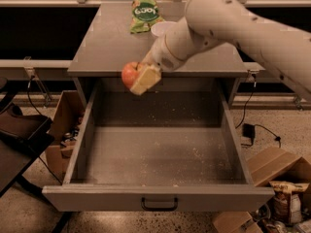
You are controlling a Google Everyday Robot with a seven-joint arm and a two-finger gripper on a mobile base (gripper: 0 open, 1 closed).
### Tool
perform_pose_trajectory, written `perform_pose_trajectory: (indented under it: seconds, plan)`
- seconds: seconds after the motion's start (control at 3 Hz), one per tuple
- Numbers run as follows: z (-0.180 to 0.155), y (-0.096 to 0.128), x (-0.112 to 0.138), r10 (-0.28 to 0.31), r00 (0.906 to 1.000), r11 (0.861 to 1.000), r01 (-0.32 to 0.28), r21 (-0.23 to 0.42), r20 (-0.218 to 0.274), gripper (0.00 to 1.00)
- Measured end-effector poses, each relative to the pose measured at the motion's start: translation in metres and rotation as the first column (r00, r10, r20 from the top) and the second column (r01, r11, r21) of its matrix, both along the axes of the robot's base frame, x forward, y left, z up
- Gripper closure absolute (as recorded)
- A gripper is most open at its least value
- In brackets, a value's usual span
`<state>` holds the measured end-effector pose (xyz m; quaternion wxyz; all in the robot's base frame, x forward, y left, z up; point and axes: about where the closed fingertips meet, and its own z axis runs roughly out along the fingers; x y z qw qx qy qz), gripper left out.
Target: Pick apple from top drawer and place on counter
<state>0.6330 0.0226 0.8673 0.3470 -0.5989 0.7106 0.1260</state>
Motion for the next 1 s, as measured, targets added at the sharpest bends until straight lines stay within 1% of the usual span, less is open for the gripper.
perform_pose_trajectory:
  seconds: [0.33, 0.67, 1.0]
  plan:
    - [0.039, -0.005, 0.053, -0.143, 0.9896, 0.989, 0.143, 0.042, -0.012, 1.00]
    - [0.062, 0.000, 0.106, -0.263, 0.9646, 0.964, 0.263, 0.031, -0.019, 1.00]
    - [0.059, 0.031, 0.144, -0.299, 0.9540, 0.954, 0.298, -0.034, -0.026, 1.00]
